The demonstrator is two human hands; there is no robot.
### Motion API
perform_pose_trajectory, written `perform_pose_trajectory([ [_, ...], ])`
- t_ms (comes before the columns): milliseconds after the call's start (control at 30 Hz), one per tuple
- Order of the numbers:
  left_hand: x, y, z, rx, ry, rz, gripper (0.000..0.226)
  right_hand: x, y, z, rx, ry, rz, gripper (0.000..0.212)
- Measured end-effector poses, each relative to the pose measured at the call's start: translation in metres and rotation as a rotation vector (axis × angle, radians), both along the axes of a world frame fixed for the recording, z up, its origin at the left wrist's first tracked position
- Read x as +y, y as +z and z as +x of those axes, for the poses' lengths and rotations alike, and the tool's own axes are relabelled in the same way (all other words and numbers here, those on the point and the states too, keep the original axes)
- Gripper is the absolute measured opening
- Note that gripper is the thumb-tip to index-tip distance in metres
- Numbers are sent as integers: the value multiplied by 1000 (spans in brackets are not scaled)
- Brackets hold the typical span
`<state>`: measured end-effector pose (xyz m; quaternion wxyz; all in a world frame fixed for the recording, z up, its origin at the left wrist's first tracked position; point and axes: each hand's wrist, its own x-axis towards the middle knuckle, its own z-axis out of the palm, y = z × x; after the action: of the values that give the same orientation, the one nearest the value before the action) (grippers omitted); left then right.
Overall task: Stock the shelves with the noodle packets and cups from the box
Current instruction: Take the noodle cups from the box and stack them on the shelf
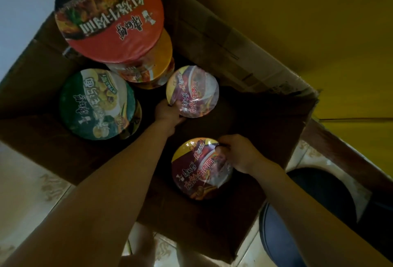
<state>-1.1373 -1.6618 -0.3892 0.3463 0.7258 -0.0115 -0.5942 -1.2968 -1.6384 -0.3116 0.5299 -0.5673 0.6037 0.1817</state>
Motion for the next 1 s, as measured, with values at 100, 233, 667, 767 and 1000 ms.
perform_pose_trajectory([
  [100,-3,24,-1,26,1,23,31,3,18,2,-14,12,-19,26],
  [233,0,52,5,-30,-47,102,30,6,47,2,-23,1,-34,26],
  [667,10,147,10,-37,-79,71,27,16,121,4,-3,-52,-84,27],
  [767,11,188,12,-10,-56,7,28,19,151,5,-7,-124,-76,25],
  [1000,23,305,32,-56,-130,-134,26,25,242,10,-12,-225,-143,18],
])
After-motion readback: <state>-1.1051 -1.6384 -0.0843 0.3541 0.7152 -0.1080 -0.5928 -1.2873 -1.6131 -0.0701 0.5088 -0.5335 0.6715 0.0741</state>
